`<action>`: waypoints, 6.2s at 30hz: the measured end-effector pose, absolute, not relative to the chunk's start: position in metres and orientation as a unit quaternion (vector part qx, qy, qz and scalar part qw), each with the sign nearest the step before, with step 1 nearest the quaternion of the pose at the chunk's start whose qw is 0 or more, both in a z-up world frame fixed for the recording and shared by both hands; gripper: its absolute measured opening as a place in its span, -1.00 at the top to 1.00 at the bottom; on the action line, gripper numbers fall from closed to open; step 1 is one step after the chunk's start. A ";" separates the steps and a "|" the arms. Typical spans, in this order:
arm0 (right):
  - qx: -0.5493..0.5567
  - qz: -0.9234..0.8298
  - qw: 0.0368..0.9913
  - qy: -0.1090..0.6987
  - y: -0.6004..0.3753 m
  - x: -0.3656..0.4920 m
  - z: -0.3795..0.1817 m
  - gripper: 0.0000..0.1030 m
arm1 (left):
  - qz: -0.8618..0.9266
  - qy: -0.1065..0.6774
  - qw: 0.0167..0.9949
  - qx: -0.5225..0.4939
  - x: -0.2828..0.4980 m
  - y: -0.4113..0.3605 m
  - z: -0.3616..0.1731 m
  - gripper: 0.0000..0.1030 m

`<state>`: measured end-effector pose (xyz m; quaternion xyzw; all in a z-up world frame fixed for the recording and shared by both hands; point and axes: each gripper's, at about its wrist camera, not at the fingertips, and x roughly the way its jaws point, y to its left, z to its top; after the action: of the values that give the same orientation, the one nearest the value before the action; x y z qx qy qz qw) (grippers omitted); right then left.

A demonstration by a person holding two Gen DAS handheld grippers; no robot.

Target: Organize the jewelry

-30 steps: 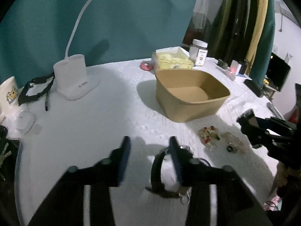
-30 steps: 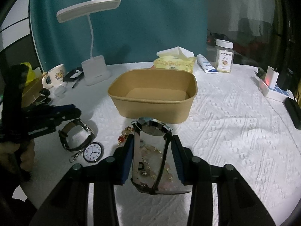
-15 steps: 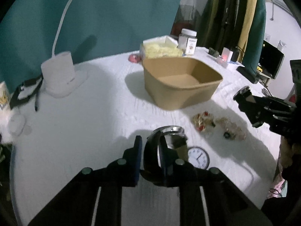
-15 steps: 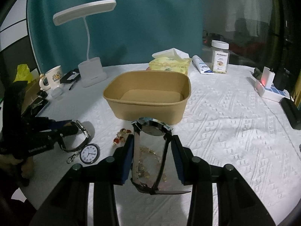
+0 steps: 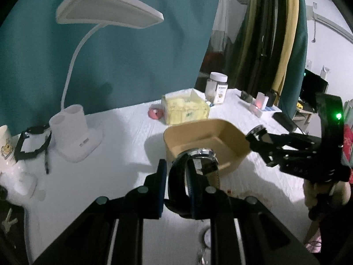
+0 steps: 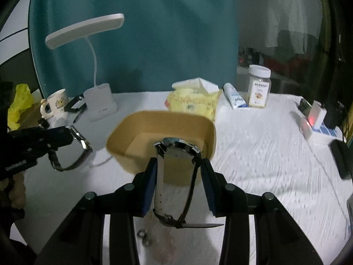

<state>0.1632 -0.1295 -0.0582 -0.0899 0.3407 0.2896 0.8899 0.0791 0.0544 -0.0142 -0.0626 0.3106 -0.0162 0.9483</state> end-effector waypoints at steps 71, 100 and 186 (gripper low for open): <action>-0.117 0.290 0.849 0.426 -0.119 0.113 -0.124 0.70 | -0.031 0.341 0.935 -0.096 0.057 0.042 -0.049 0.12; -0.039 0.266 0.882 0.387 -0.206 0.126 -0.102 0.83 | -0.076 0.450 0.890 0.021 0.102 -0.040 -0.091 0.12; -0.073 0.279 0.901 0.323 -0.135 0.145 -0.037 0.54 | -0.041 0.299 0.949 -0.090 0.078 0.040 -0.007 0.10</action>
<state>0.1453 -0.1352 -0.0365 -0.0728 0.3230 0.2792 0.9013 0.0784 0.0397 -0.0068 -0.0898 0.2994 -0.0414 0.9490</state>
